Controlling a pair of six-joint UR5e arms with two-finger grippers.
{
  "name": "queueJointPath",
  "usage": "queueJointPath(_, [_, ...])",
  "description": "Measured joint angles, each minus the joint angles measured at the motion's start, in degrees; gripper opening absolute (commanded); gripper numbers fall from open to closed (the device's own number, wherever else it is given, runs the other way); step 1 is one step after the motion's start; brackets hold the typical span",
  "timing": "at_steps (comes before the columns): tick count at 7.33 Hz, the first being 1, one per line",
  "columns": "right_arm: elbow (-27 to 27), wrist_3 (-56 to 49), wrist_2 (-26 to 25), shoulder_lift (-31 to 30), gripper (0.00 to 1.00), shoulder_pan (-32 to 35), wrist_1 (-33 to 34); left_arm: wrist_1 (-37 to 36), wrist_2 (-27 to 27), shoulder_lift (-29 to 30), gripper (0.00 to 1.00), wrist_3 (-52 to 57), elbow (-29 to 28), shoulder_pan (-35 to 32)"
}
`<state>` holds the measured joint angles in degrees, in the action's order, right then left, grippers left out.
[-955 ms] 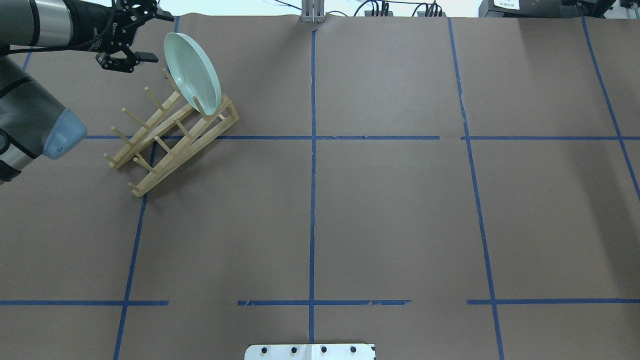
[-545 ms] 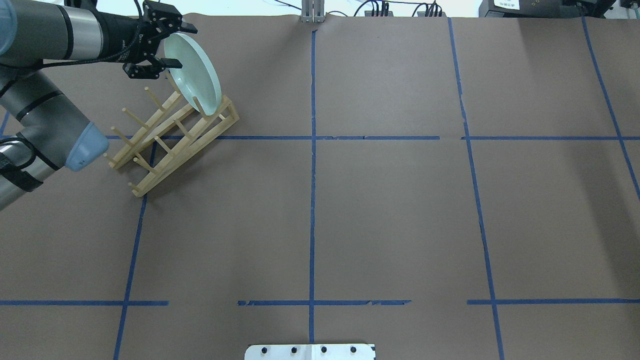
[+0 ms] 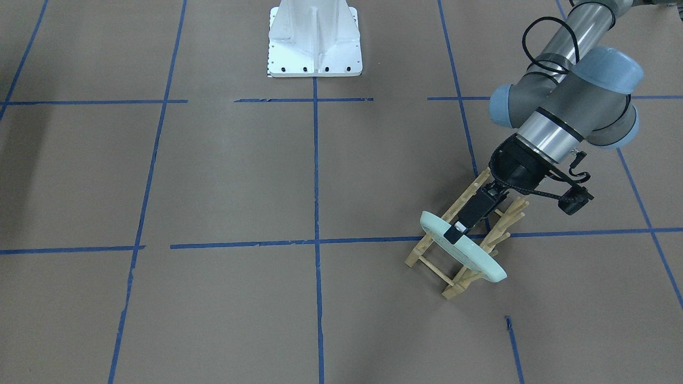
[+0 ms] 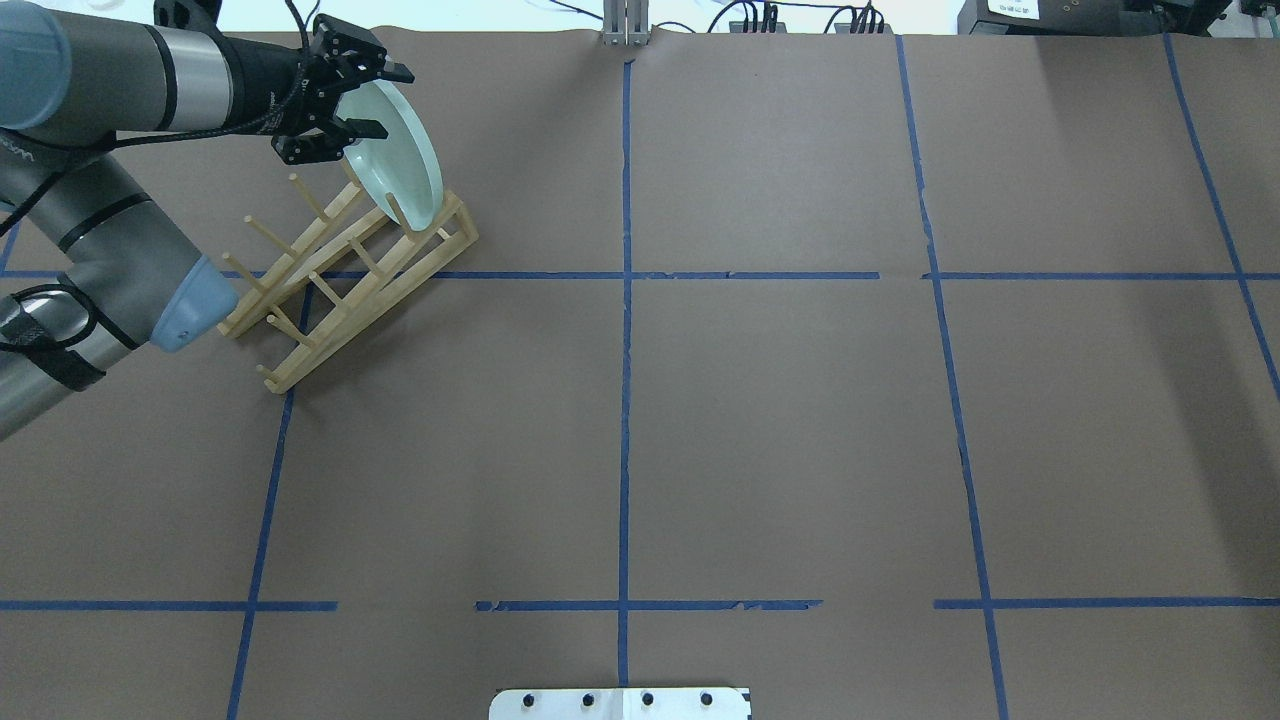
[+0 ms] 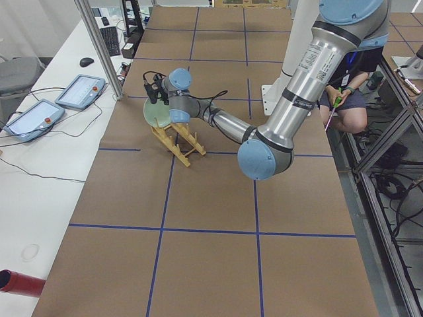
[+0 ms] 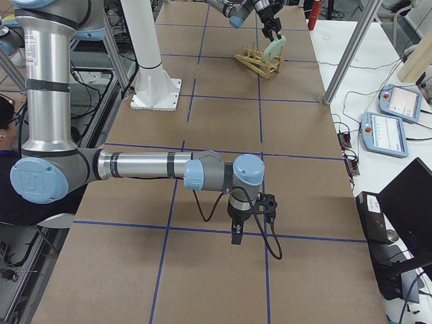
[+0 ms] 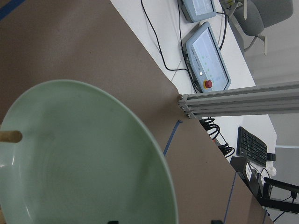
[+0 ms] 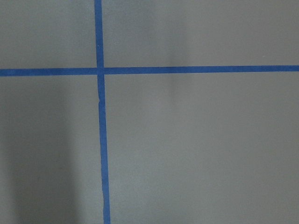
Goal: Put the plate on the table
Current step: 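Close the left gripper on the green plate's rim, then lift the green plate up out of the wooden rack with the left gripper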
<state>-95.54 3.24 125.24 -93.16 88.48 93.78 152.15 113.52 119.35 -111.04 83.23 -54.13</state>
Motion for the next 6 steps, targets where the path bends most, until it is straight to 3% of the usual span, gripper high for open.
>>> queueJointPath(1, [0.00, 0.01, 0.00, 0.00, 1.00, 0.00, 0.00, 0.01, -0.04, 0.33, 0.29, 0.05, -0.47, 0.04])
queueJointPath(2, [0.00, -0.01, 0.00, 0.00, 1.00, -0.02, 0.00, 0.05, -0.05, 0.47, 0.04, 0.09, -0.68, 0.07])
queueJointPath(3, [0.00, -0.05, 0.00, 0.00, 1.00, -0.04, 0.00, 0.09, -0.05, 0.54, 0.00, 0.11, -0.74, 0.06])
queueJointPath(6, [0.00, -0.04, 0.00, 0.00, 1.00, 0.02, 0.00, 3.04, 0.13, 0.37, 0.00, 0.09, -0.57, -0.97])
